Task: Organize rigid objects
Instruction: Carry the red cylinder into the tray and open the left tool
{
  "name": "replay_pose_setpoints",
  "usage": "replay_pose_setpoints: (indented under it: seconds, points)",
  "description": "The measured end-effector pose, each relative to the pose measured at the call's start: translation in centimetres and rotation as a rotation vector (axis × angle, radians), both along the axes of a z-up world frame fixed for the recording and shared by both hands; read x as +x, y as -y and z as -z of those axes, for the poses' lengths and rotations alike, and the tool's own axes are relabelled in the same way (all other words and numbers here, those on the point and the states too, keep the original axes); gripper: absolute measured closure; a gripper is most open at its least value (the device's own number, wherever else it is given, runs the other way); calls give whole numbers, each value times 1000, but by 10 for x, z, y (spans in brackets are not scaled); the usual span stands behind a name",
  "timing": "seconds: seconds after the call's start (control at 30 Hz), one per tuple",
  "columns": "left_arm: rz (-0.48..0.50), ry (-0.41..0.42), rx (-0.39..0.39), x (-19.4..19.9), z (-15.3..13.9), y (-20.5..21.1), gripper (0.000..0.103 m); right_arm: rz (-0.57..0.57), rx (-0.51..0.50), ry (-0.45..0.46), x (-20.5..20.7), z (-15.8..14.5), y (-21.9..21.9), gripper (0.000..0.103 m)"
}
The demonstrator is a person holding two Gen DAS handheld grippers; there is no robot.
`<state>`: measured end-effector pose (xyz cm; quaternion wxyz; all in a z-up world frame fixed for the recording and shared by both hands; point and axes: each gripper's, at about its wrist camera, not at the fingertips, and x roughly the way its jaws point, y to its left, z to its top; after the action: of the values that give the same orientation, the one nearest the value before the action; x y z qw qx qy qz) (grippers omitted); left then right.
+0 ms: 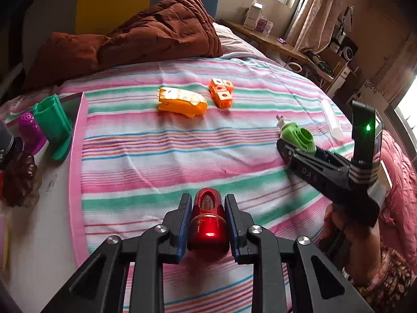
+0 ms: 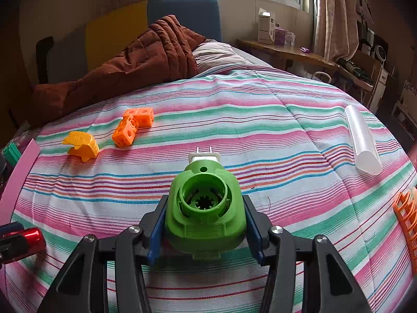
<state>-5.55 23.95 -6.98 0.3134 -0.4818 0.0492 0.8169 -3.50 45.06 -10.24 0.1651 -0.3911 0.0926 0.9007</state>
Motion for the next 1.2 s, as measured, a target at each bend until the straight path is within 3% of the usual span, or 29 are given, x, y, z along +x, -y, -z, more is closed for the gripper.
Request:
replay_pose_setpoints:
  seconds: [0.17, 0.37, 0.47, 0.6, 0.83, 1.2]
  points:
    - [20, 5, -79, 12, 18, 3, 77, 3, 20, 10, -1, 1, 2, 50]
    - [76, -55, -126, 21, 17, -3, 77, 5, 36, 18, -3, 2, 3, 50]
    - [53, -29, -52, 22, 9, 5, 77, 6, 42, 19, -3, 2, 5, 50]
    - [30, -53, 32, 27, -13, 20, 77, 7, 51, 21, -3, 2, 6, 50]
    - [-39, -53, 104, 28, -34, 56, 77, 11, 68, 26, -3, 1, 9, 50]
    - [-222, -112, 32, 4, -36, 139, 77, -10, 90, -6, 7, -6, 19, 50]
